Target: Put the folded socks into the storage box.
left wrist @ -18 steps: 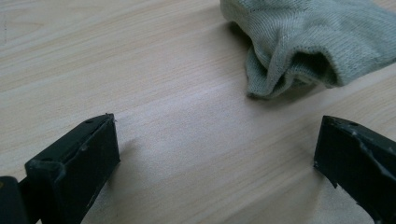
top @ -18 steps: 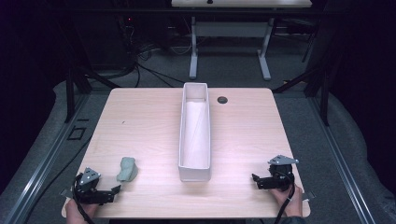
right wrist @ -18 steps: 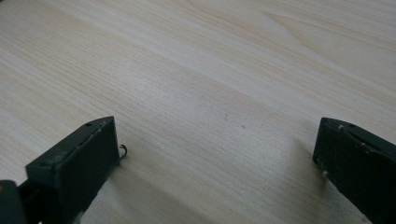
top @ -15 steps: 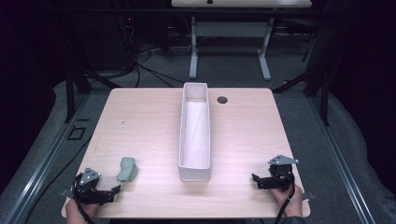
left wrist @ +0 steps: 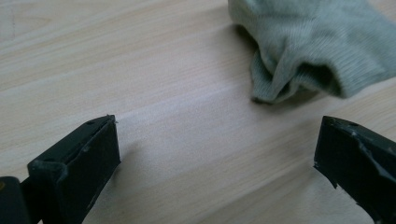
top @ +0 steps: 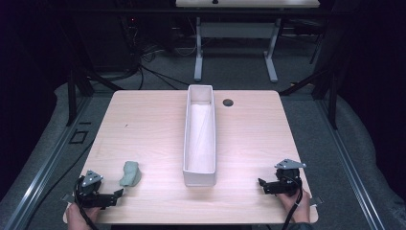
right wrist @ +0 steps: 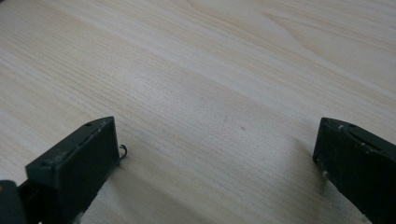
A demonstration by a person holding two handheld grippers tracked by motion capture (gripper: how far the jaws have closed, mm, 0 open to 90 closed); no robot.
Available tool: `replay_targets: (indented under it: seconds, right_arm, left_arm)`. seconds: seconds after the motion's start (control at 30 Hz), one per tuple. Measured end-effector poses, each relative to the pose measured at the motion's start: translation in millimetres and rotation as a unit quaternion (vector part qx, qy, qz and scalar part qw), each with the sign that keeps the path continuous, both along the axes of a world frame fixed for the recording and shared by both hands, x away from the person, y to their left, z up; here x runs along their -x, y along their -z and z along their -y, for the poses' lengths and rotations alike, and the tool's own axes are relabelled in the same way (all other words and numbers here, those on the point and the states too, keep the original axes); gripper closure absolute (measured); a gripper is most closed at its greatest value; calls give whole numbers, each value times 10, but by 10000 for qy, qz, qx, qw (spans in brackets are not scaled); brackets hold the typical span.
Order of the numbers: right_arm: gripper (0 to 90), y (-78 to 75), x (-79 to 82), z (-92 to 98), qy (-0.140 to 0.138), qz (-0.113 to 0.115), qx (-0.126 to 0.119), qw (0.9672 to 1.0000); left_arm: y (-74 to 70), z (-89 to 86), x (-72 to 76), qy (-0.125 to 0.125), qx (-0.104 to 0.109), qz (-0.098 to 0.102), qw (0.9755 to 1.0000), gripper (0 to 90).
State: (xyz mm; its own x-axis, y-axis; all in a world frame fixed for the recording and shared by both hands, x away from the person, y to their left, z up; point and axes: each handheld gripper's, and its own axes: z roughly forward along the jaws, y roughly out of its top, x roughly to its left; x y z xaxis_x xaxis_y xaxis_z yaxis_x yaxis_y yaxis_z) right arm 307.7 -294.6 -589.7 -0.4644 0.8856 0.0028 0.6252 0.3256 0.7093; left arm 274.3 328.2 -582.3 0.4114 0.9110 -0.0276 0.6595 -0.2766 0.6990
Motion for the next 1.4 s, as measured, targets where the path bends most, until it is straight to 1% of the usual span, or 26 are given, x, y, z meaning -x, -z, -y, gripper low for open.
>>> replay_targets:
  seconds: [0.07, 0.13, 0.27, 0.3, 0.33, 0.43, 0.53, 0.57, 0.63, 0.7, 0.77, 0.93, 0.97, 1.0, 1.1, 1.13, 1.17, 1.23, 1.33, 1.37, 1.4]
  right_arm:
    - [0, 0, 0, 0, -1, 2, -2, 10000]
    - [0, 0, 0, 0, 2, 0, -3, 10000]
    - [0, 0, 0, 0, -1, -1, -1, 10000]
    - [0, 0, 0, 0, -1, -2, -1, 10000]
    - [0, 0, 0, 0, -2, 0, 0, 10000]
    - [0, 0, -1, 0, -5, -1, -1, 10000]
    - [0, 0, -3, 0, -7, 0, 1, 10000]
    - [0, 0, -6, 1, -8, 4, 9, 10000]
    - [0, 1, -10, 3, -23, 18, 17, 10000]
    - [0, 1, -10, 3, -21, 19, 17, 10000]
    - [0, 1, -10, 3, -20, 18, 18, 10000]
    - [0, 1, -10, 3, -19, 18, 18, 10000]
    - [0, 1, -10, 3, -21, 18, 19, 10000]
    - [0, 1, -10, 3, -21, 19, 18, 10000]
    - [0, 1, -10, 3, -20, 18, 18, 10000]
    - [0, 1, -11, 3, -21, 18, 18, 10000]
    - [0, 1, -11, 3, -22, 19, 17, 10000]
    - [0, 1, -11, 3, -21, 18, 19, 10000]
    - [0, 1, -11, 3, -21, 17, 15, 10000]
    - [0, 1, -11, 3, -21, 18, 18, 10000]
    - [0, 1, -11, 3, -22, 18, 18, 10000]
  left_arm:
    - [-65, 11, 8, -20, 70, 1, 10000, 2]
    - [-142, 26, 11, -8, 148, -47, 9999, 1]
    - [-303, 75, 3, -8, 234, -81, 9997, 0]
    - [-303, 75, 3, -8, 234, -81, 9997, 0]
    - [-378, 105, -14, 15, 267, -111, 9996, 0]
    - [-477, 142, -51, 16, 324, -112, 9994, 0]
    - [-551, 193, -109, -14, 298, -149, 9994, 0]
    - [-551, 193, -109, -14, 298, -149, 9994, 0]
    - [-604, 249, -172, -25, 269, -191, 9995, 0]
    - [-612, 291, -220, -25, 263, -263, 9993, 0]
    - [-603, 328, -273, -25, 206, -350, 9992, 0]
    - [-524, 386, -407, -131, 186, -568, 9981, 0]
    - [-524, 386, -407, -131, 186, -568, 9981, 0]
    - [-492, 409, -453, -148, 171, -660, 9976, 0]
    - [-459, 463, -503, -155, 124, -764, 9969, 0]
    - [-459, 463, -503, -155, 124, -764, 9969, 0]
    - [-441, 497, -534, -141, 72, -852, 9962, 0]
    - [-416, 525, -564, -161, 9, -947, 9954, 0]
    - [-374, 558, -601, -171, -24, -1124, 9935, 1]
    - [-374, 558, -601, -171, -24, -1124, 9935, 8]
    - [-357, 573, -617, -171, -56, -1200, 9926, 35]
